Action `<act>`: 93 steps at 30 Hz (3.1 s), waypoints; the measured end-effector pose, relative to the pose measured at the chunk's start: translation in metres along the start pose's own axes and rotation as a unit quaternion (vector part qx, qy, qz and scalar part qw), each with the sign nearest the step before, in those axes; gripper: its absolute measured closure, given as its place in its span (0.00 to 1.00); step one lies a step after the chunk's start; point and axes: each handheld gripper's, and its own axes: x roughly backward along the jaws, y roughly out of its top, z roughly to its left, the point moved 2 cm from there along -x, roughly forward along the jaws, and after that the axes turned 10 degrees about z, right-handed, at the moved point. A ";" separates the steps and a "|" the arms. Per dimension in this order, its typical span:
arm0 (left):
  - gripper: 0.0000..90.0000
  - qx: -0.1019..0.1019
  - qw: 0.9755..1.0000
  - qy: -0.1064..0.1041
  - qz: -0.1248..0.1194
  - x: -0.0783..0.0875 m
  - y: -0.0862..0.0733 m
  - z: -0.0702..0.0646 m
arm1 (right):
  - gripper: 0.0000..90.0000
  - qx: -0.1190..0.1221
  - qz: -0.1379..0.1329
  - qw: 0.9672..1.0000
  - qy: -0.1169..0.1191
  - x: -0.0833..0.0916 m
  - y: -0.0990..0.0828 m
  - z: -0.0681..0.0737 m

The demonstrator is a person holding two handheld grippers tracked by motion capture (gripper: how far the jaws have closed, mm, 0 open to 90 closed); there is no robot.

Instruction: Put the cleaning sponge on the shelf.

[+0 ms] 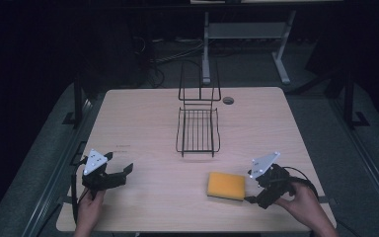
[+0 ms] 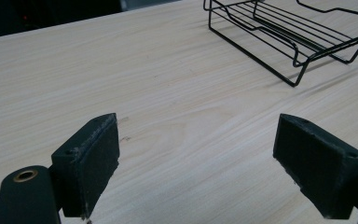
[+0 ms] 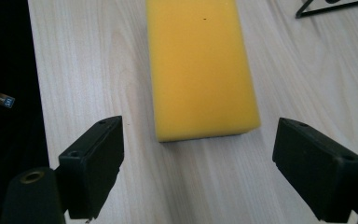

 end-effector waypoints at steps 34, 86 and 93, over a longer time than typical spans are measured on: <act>0.15 -0.002 1.000 0.000 0.001 0.000 0.000 0.001 | 0.17 0.021 0.029 0.999 0.040 -0.028 0.044 -0.007; 0.15 0.001 1.000 -0.002 0.000 0.000 -0.001 0.003 | 0.17 0.038 0.083 0.994 0.053 -0.064 0.058 -0.012; 0.15 0.001 1.000 -0.002 0.001 0.001 -0.001 0.003 | 0.19 0.040 0.087 0.994 0.053 -0.066 0.058 -0.012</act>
